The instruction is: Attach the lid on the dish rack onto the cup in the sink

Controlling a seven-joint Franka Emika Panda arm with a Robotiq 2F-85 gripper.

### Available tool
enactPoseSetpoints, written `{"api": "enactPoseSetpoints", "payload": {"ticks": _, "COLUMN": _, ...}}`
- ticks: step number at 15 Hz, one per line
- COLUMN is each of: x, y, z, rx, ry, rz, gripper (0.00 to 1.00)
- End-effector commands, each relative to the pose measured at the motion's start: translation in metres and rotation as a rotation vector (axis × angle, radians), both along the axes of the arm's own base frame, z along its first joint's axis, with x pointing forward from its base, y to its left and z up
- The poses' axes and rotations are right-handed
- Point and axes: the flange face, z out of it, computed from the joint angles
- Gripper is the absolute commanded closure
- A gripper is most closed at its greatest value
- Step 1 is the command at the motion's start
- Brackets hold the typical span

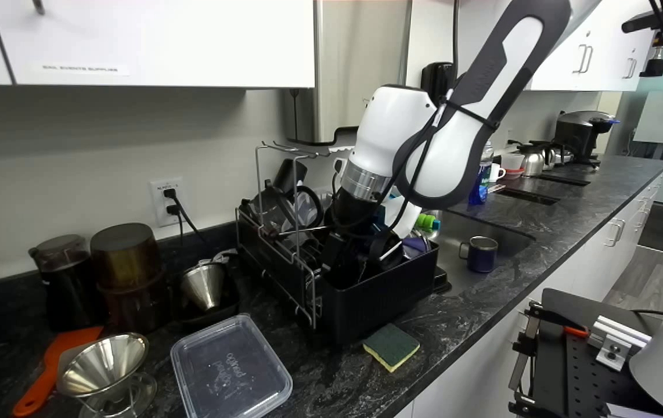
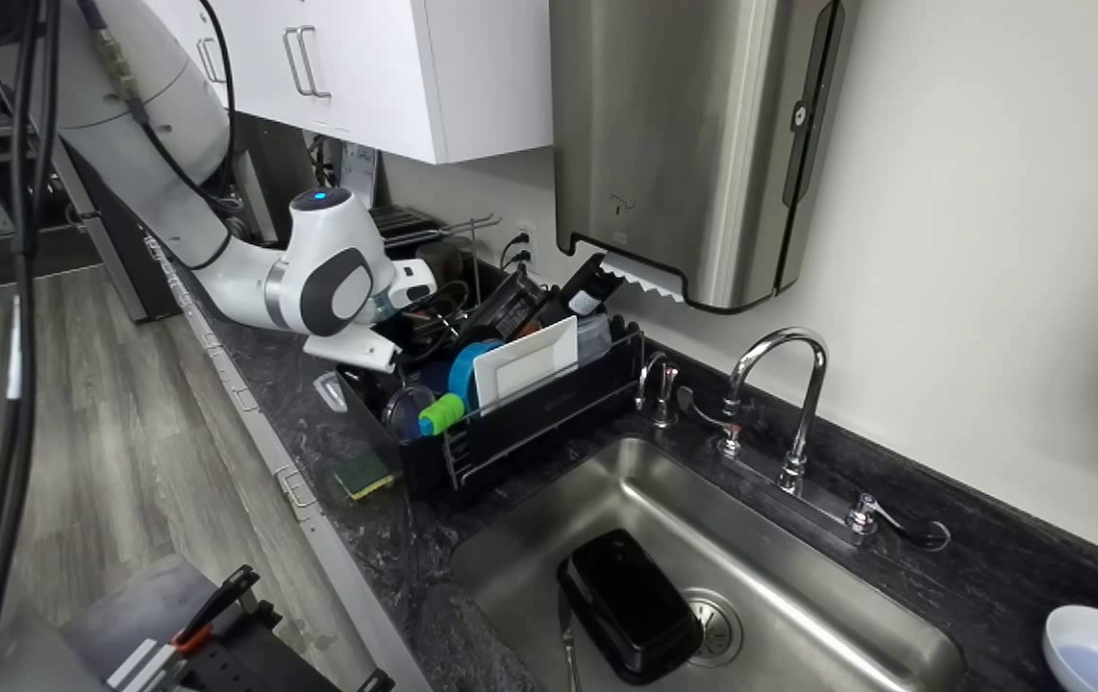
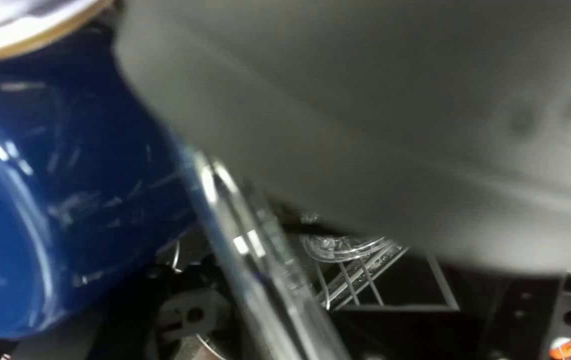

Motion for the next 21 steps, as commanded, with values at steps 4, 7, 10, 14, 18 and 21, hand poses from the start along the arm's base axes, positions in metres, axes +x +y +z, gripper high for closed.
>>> {"api": "enactPoseSetpoints", "payload": {"ticks": 4, "x": 0.005, "y": 0.000, "z": -0.007, "rx": -0.024, "ry": 0.012, "rz": -0.001, "gripper": 0.00}}
{"api": "enactPoseSetpoints", "payload": {"ticks": 7, "x": 0.007, "y": 0.002, "z": -0.006, "rx": -0.032, "ry": 0.006, "rz": -0.004, "gripper": 0.00}}
{"api": "enactPoseSetpoints", "payload": {"ticks": 10, "x": 0.011, "y": 0.006, "z": -0.004, "rx": -0.040, "ry": -0.006, "rz": -0.006, "gripper": 0.00}}
{"api": "enactPoseSetpoints", "payload": {"ticks": 14, "x": 0.019, "y": 0.011, "z": -0.001, "rx": -0.054, "ry": -0.022, "rz": -0.003, "gripper": 0.26}}
{"api": "enactPoseSetpoints", "payload": {"ticks": 18, "x": 0.027, "y": 0.012, "z": -0.002, "rx": -0.065, "ry": -0.038, "rz": 0.001, "gripper": 0.46}}
{"api": "enactPoseSetpoints", "payload": {"ticks": 21, "x": 0.031, "y": 0.010, "z": -0.005, "rx": -0.074, "ry": -0.035, "rz": -0.003, "gripper": 0.68}}
